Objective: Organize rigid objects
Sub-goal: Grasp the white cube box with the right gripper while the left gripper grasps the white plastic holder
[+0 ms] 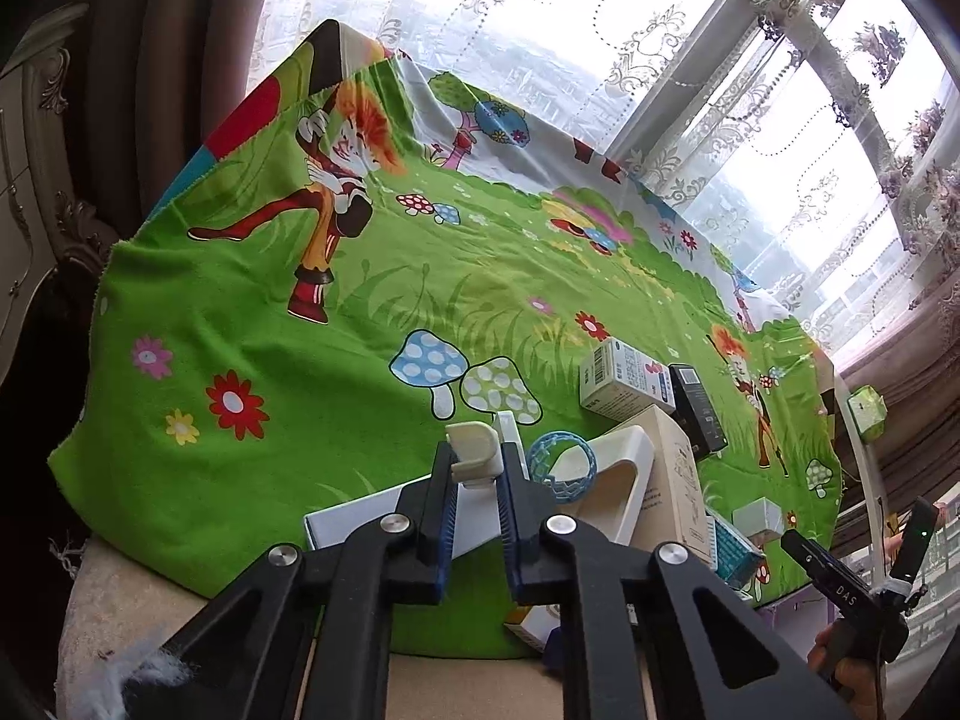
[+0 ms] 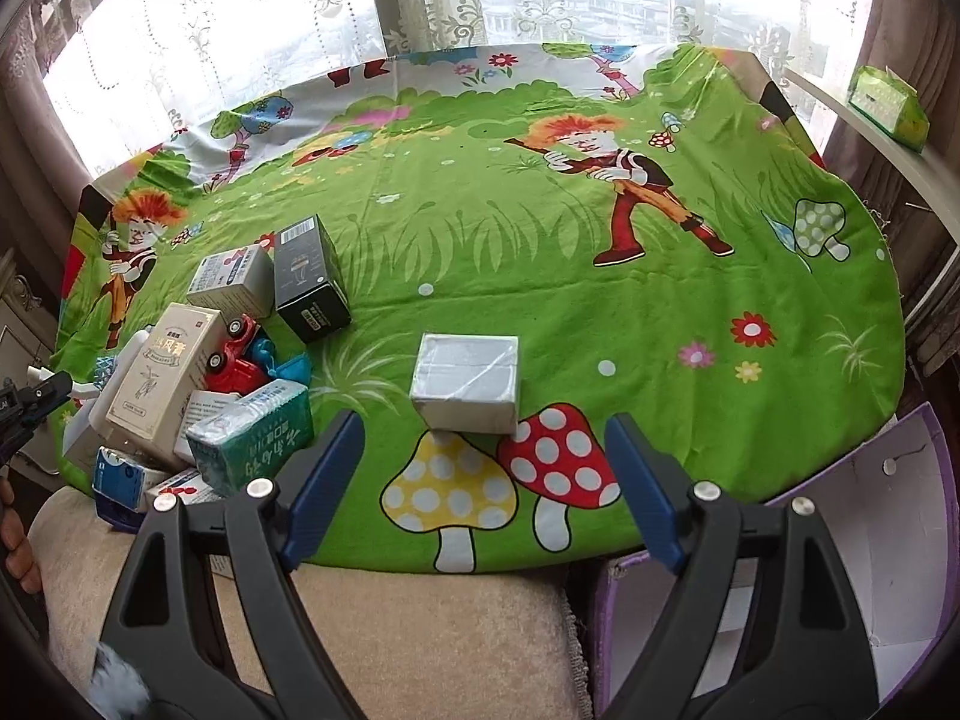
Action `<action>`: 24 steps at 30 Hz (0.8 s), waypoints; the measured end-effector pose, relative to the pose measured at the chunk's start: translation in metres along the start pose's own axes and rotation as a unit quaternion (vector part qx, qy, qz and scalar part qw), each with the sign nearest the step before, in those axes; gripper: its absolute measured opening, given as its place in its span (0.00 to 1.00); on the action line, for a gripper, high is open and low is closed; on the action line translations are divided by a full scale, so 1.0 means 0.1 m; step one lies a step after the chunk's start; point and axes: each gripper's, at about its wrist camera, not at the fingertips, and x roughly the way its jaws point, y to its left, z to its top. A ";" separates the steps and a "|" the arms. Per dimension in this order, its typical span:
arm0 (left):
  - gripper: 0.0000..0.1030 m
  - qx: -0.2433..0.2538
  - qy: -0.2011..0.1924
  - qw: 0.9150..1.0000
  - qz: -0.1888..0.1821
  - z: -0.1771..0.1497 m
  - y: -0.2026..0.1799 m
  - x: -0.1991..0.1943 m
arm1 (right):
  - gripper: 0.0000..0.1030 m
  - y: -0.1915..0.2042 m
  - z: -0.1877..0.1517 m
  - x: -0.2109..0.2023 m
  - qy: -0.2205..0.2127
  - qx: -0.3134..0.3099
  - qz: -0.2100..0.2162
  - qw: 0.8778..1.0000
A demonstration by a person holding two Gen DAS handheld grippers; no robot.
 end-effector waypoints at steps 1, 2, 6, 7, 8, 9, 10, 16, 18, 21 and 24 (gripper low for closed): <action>0.13 -0.003 -0.001 1.000 -0.003 0.00 0.01 0.00 | 0.82 0.01 0.02 0.03 0.001 -0.001 -0.001 1.000; 0.13 -0.005 -0.002 1.000 -0.005 -0.01 0.02 -0.01 | 0.82 0.01 0.04 0.07 0.002 -0.002 -0.002 1.000; 0.12 -0.017 -0.015 1.000 -0.012 -0.02 0.06 -0.07 | 0.82 0.03 0.11 0.20 0.005 -0.008 -0.003 1.000; 0.12 -0.020 -0.018 1.000 -0.014 -0.02 0.06 -0.08 | 0.82 0.04 0.12 0.23 0.006 -0.009 -0.004 1.000; 0.12 -0.023 -0.021 0.999 -0.017 -0.02 0.07 -0.10 | 0.82 0.05 0.13 0.26 0.007 -0.009 -0.004 1.000; 0.12 -0.025 -0.022 0.999 -0.019 -0.02 0.08 -0.11 | 0.82 0.05 0.15 0.28 0.008 -0.009 -0.003 1.000; 0.12 -0.026 -0.024 0.999 -0.021 -0.03 0.08 -0.12 | 0.82 0.05 0.16 0.31 0.010 -0.009 -0.002 1.000; 0.12 -0.036 -0.037 0.998 -0.035 -0.03 0.09 -0.18 | 0.49 0.05 0.15 0.42 0.030 -0.008 0.008 0.999; 0.12 -0.042 -0.041 0.998 -0.039 -0.03 0.11 -0.21 | 0.49 0.05 0.14 0.38 0.022 -0.008 0.009 1.000; 0.12 -0.055 -0.047 0.996 -0.050 -0.05 0.15 -0.26 | 0.49 0.06 0.13 0.26 0.006 -0.008 0.008 1.000; 0.12 -0.067 -0.054 0.994 -0.060 -0.08 0.17 -0.34 | 0.49 0.07 0.08 0.10 -0.013 -0.006 0.009 1.000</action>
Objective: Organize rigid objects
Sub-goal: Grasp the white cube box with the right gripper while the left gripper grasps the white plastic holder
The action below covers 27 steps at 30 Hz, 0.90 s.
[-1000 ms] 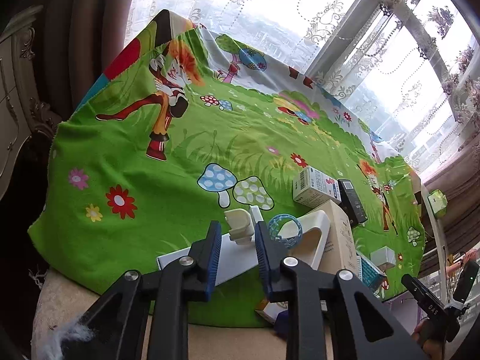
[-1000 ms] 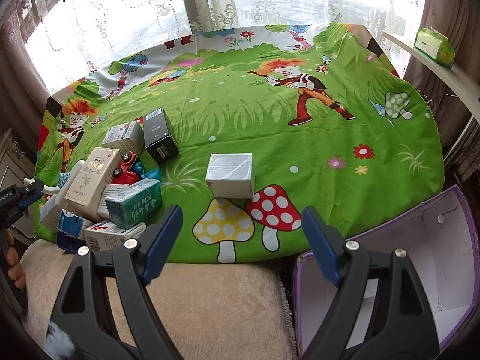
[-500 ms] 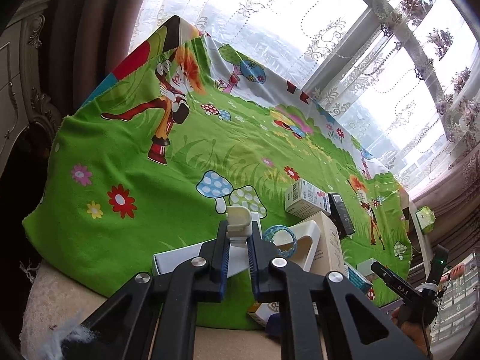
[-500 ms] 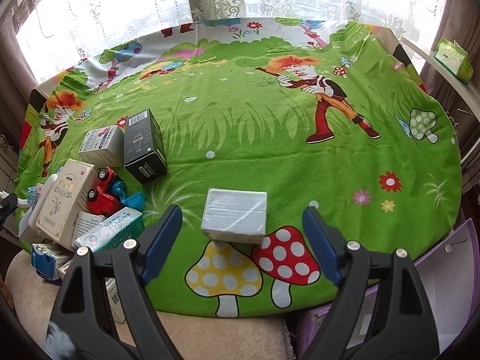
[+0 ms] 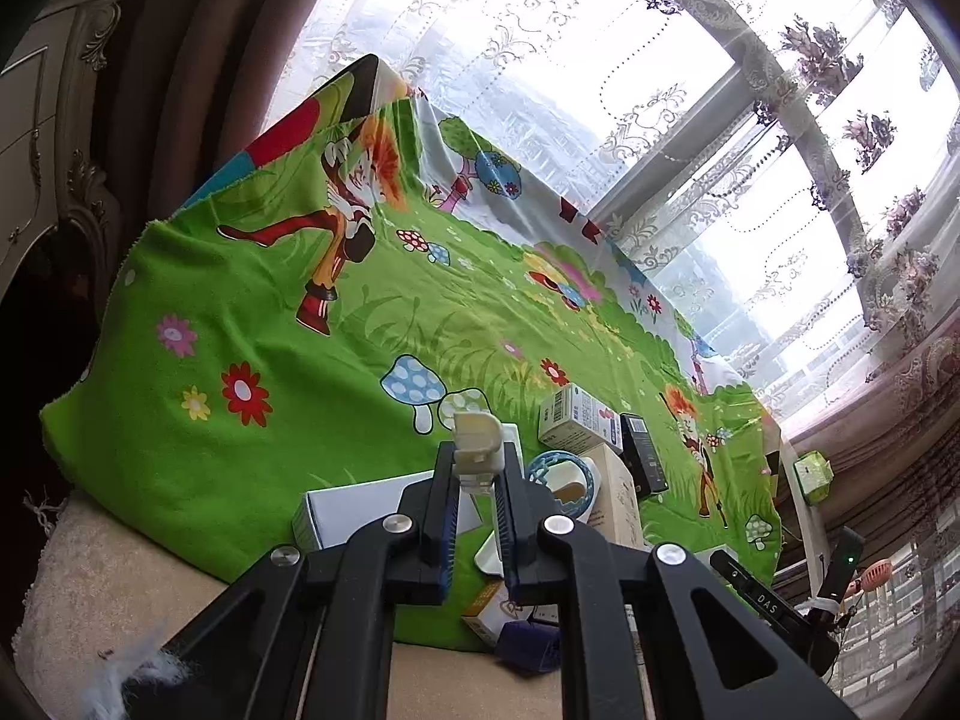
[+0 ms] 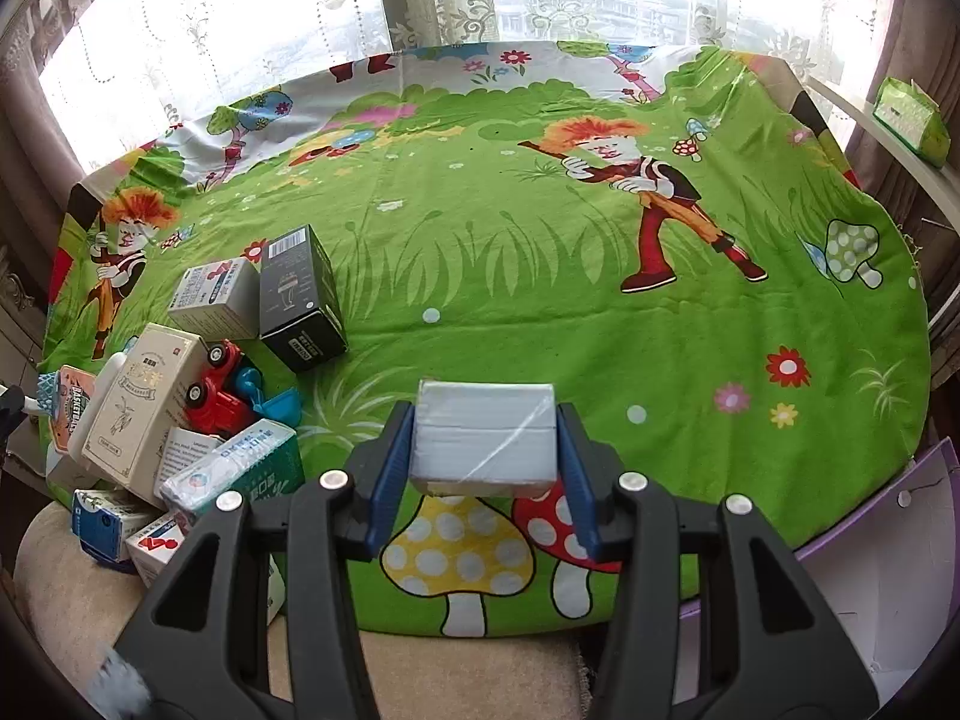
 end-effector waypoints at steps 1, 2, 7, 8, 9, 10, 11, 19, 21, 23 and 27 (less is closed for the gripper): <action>0.12 -0.002 -0.002 1.000 -0.003 -0.01 0.00 -0.03 | 0.49 0.00 -0.02 -0.06 -0.005 0.000 0.001 1.000; 0.12 -0.003 -0.004 1.000 -0.008 -0.01 -0.02 -0.06 | 0.49 0.01 -0.04 -0.13 -0.011 0.000 0.001 1.000; 0.12 0.004 -0.008 0.999 -0.036 -0.05 -0.16 -0.22 | 0.49 0.05 -0.17 -0.45 -0.033 -0.011 0.008 0.999; 0.12 0.005 -0.009 0.999 -0.043 -0.06 -0.20 -0.25 | 0.49 0.05 -0.21 -0.51 -0.035 -0.011 0.010 0.999; 0.12 0.007 -0.010 0.999 -0.049 -0.07 -0.24 -0.28 | 0.49 0.04 -0.24 -0.57 -0.037 -0.011 0.013 0.999; 0.12 0.009 -0.012 0.998 -0.054 -0.08 -0.28 -0.31 | 0.49 0.03 -0.28 -0.62 -0.038 -0.010 0.014 0.999; 0.12 0.010 -0.015 0.998 -0.058 -0.09 -0.31 -0.35 | 0.49 0.02 -0.31 -0.67 -0.039 -0.009 0.014 0.999; 0.12 0.027 0.003 0.994 -0.101 -0.24 -0.60 -0.45 | 0.49 -0.20 -0.58 -0.95 -0.037 0.014 0.017 0.999; 0.12 0.033 0.020 0.992 -0.118 -0.33 -0.72 -0.40 | 0.49 -0.28 -0.65 -1.01 -0.034 0.023 0.012 0.999; 0.12 0.035 0.044 0.989 -0.138 -0.43 -0.84 -0.33 | 0.49 -0.38 -0.72 -1.07 -0.032 0.030 0.006 0.999; 0.12 0.044 0.102 0.978 -0.175 -0.69 -1.10 -0.14 | 0.49 -0.60 -0.88 -1.19 -0.027 0.049 -0.006 0.998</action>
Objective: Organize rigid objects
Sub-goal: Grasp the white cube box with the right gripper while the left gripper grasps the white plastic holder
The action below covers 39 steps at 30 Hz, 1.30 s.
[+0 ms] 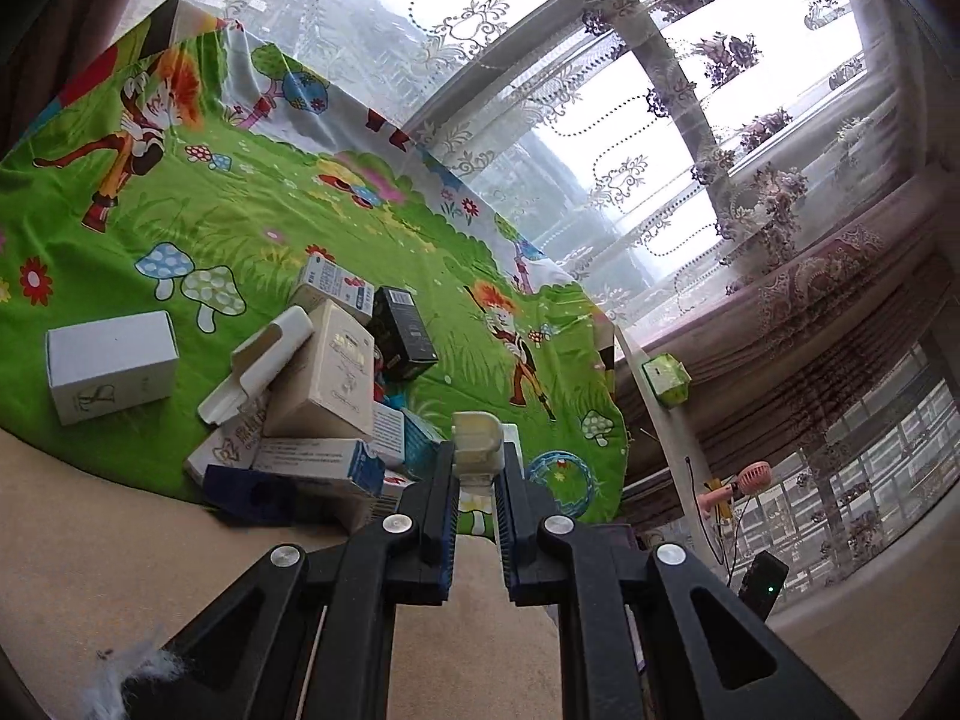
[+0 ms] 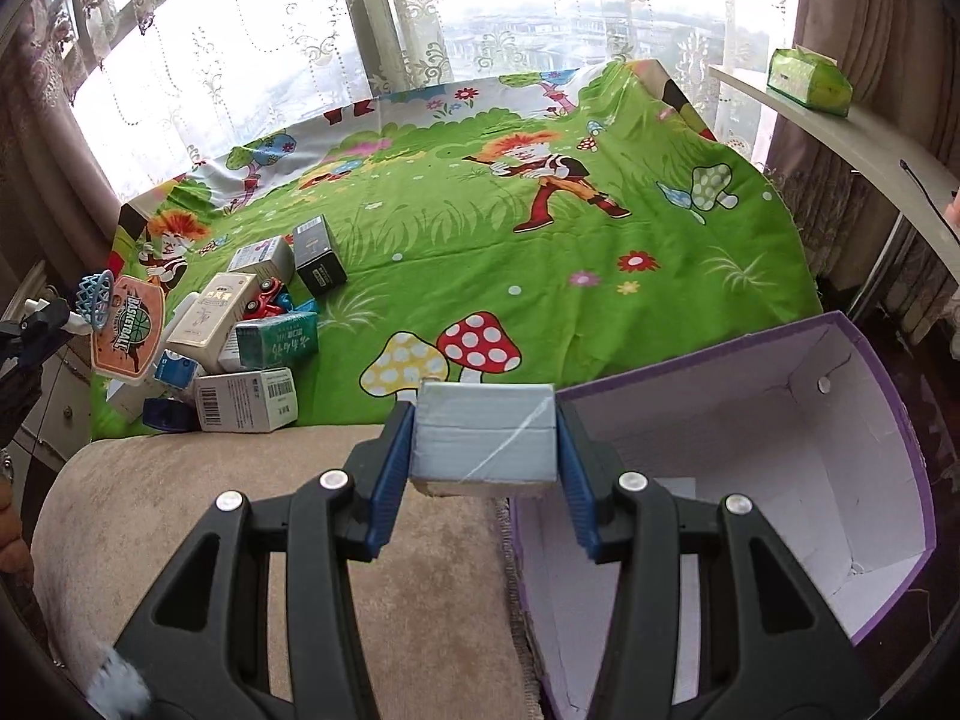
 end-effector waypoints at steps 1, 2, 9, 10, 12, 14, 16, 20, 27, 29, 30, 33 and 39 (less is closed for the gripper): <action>0.12 0.001 0.015 1.000 -0.009 -0.05 -0.05 0.09 | 0.49 -0.07 -0.03 -0.02 0.002 0.005 -0.006 1.000; 0.12 0.002 0.030 0.999 -0.017 -0.11 -0.10 0.17 | 0.49 -0.13 -0.06 -0.05 0.003 0.010 -0.011 1.000; 0.12 0.000 0.136 0.989 -0.059 -0.52 -0.39 0.70 | 0.49 -0.49 -0.20 -0.16 0.007 0.036 -0.048 0.998; 0.12 0.007 0.146 0.987 -0.061 -0.56 -0.44 0.76 | 0.49 -0.53 -0.21 -0.18 0.007 0.038 -0.055 0.998; 0.12 0.021 0.165 0.984 -0.065 -0.65 -0.54 0.86 | 0.49 -0.60 -0.23 -0.20 0.007 0.042 -0.067 0.997; 0.12 0.031 0.185 0.979 -0.073 -0.72 -0.63 0.96 | 0.49 -0.65 -0.24 -0.20 0.008 0.046 -0.077 0.996; 0.12 0.036 0.209 0.974 -0.083 -0.79 -0.69 1.06 | 0.49 -0.70 -0.25 -0.21 0.010 0.052 -0.080 0.995; 0.15 0.053 0.258 0.960 -0.094 -0.93 -0.81 1.23 | 0.49 -0.78 -0.26 -0.23 0.011 0.065 -0.092 0.994; 0.36 0.036 0.250 0.964 -0.087 -0.88 -0.73 1.19 | 0.65 -0.83 -0.26 -0.25 0.007 0.074 -0.090 0.993; 0.36 0.037 0.245 0.965 -0.084 -0.86 -0.72 1.17 | 0.65 -0.82 -0.26 -0.24 0.007 0.072 -0.090 0.993; 0.36 0.038 0.242 0.966 -0.081 -0.85 -0.71 1.17 | 0.65 -0.81 -0.26 -0.24 0.007 0.071 -0.090 0.993; 0.36 0.048 0.227 0.970 -0.073 -0.80 -0.71 1.12 | 0.66 -0.79 -0.25 -0.25 0.007 0.070 -0.088 0.994; 0.36 0.058 0.201 0.976 -0.052 -0.70 -0.64 1.01 | 0.67 -0.74 -0.24 -0.23 0.009 0.070 -0.079 0.994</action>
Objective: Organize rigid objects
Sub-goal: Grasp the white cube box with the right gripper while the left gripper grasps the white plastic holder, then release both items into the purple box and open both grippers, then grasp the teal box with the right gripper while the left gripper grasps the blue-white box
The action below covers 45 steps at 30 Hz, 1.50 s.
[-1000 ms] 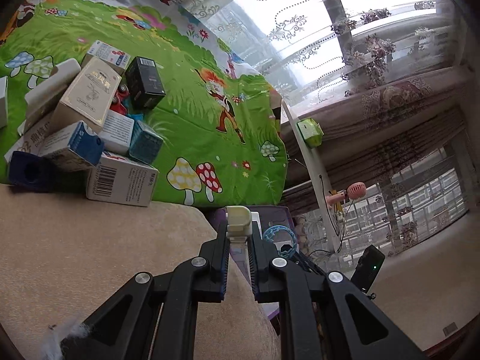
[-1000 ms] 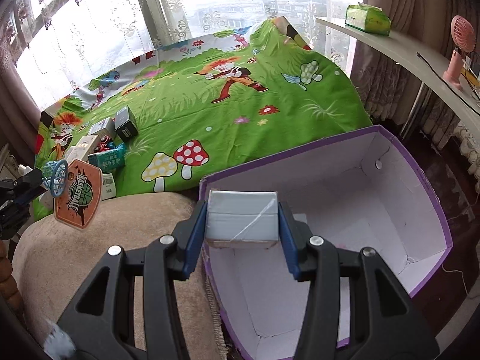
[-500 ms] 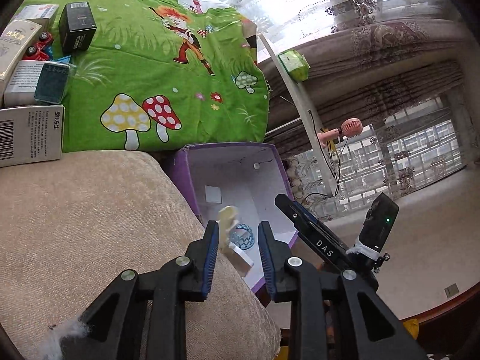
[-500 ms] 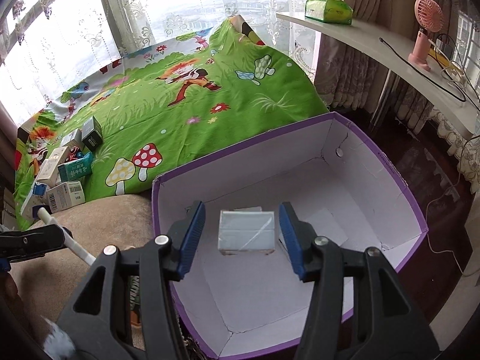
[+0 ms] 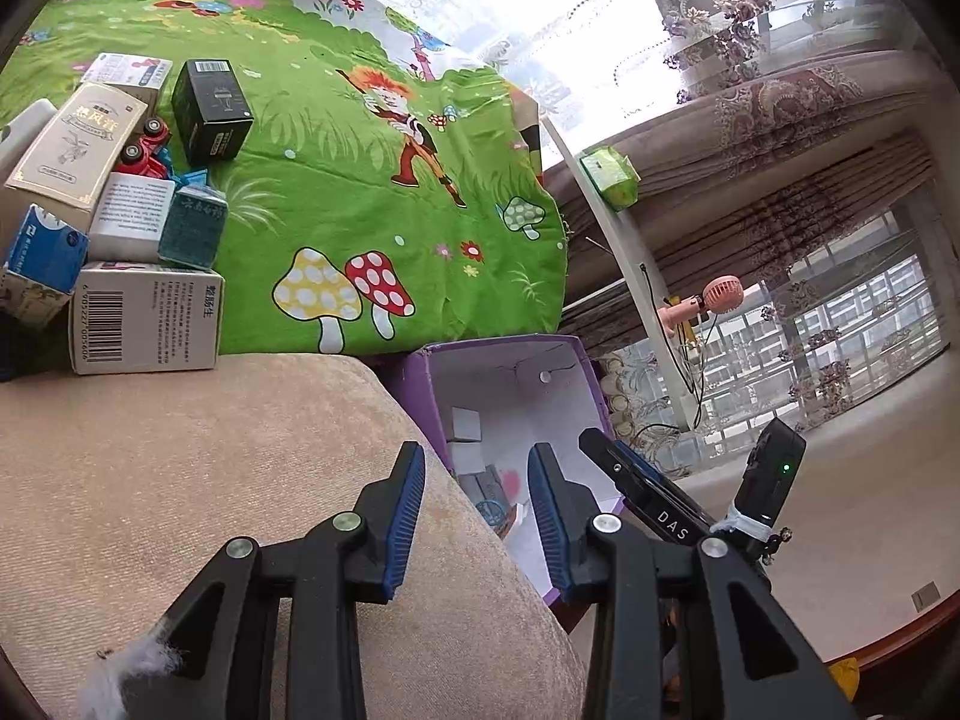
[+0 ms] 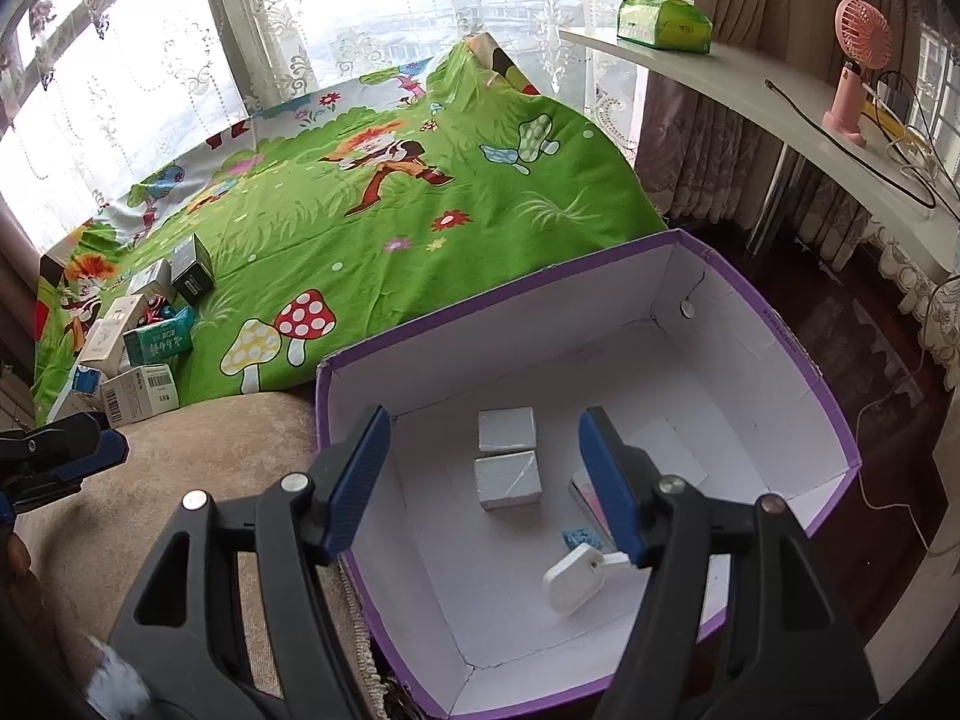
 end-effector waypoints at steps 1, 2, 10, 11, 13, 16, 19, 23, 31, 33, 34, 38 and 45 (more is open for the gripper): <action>0.36 0.001 -0.004 1.000 0.002 0.00 0.02 -0.04 | 0.67 0.02 0.00 0.00 0.000 -0.001 0.002 1.000; 0.36 0.000 -0.009 1.000 0.005 0.00 0.04 -0.07 | 0.67 0.04 -0.01 0.00 0.000 -0.003 0.004 1.000; 0.37 -0.007 -0.066 0.997 0.049 -0.07 0.37 -0.59 | 0.68 0.28 -0.03 0.03 0.006 -0.020 0.027 0.999; 0.37 -0.015 -0.074 0.996 0.053 -0.08 0.44 -0.66 | 0.68 0.32 -0.04 0.04 0.008 -0.023 0.030 0.999; 0.37 -0.031 -0.089 0.994 0.060 -0.12 0.58 -0.80 | 0.68 0.40 -0.06 0.06 0.013 -0.030 0.038 0.999; 0.37 -0.052 -0.107 0.990 0.068 -0.18 0.76 -0.99 | 0.68 0.54 -0.10 0.10 0.021 -0.042 0.050 0.998; 0.37 -0.065 -0.124 0.987 0.078 -0.22 0.89 -1.16 | 0.68 0.67 -0.13 0.12 0.027 -0.051 0.061 0.996; 0.37 -0.070 -0.144 0.982 0.100 -0.26 1.02 -1.33 | 0.68 0.82 -0.14 0.13 0.032 -0.063 0.072 0.995; 0.37 -0.011 -0.130 0.979 0.158 -0.19 0.93 -1.31 | 0.72 1.18 -0.09 0.22 0.034 -0.085 0.089 0.992; 0.37 0.005 -0.129 0.976 0.178 -0.16 0.91 -1.31 | 0.72 1.29 -0.07 0.24 0.034 -0.100 0.091 0.990; 0.38 0.008 -0.130 0.974 0.183 -0.15 0.91 -1.32 | 0.72 1.33 -0.06 0.25 0.033 -0.105 0.095 0.989; 0.46 0.011 -0.133 0.971 0.198 -0.09 0.97 -1.37 | 0.72 1.47 0.03 0.29 0.031 -0.112 0.108 0.987; 0.53 0.074 -0.098 0.960 0.253 0.07 0.78 -1.13 | 0.72 1.81 0.18 0.39 0.028 -0.128 0.129 0.983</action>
